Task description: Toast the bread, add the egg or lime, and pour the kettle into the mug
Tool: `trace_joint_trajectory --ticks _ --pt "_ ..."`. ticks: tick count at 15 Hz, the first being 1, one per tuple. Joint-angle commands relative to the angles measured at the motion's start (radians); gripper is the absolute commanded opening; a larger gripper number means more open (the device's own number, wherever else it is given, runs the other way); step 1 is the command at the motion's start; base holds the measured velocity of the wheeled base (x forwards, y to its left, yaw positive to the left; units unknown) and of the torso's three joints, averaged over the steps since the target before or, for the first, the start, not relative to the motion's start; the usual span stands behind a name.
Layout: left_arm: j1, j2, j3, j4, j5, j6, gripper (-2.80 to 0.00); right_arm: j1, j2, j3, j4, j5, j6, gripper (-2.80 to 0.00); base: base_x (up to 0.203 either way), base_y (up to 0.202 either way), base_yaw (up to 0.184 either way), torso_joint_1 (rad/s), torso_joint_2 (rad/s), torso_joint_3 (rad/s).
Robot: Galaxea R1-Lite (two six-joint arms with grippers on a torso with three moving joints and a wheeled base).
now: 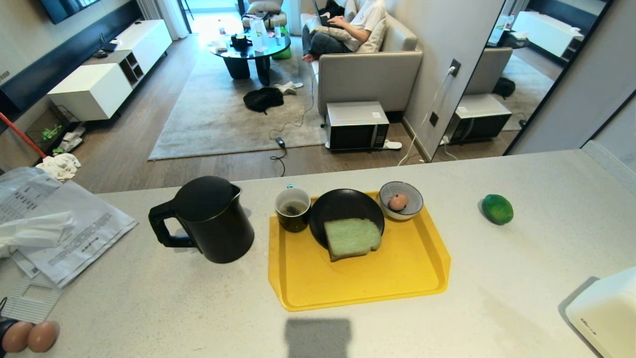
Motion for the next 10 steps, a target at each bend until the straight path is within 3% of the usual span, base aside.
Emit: trace_joint_trajectory --ticks 1,10 --pt "0.0 0.0 0.0 0.0 0.0 0.0 -2.8 0.0 0.001 0.001 0.0 0.001 0.0 -2.8 0.0 0.0 0.0 -0.05 0.09 0.045" --pt "0.0 0.0 0.0 0.0 0.0 0.0 -2.8 0.0 0.001 0.001 0.0 0.0 0.0 -2.8 0.0 0.0 0.0 -0.055 0.12 0.056"
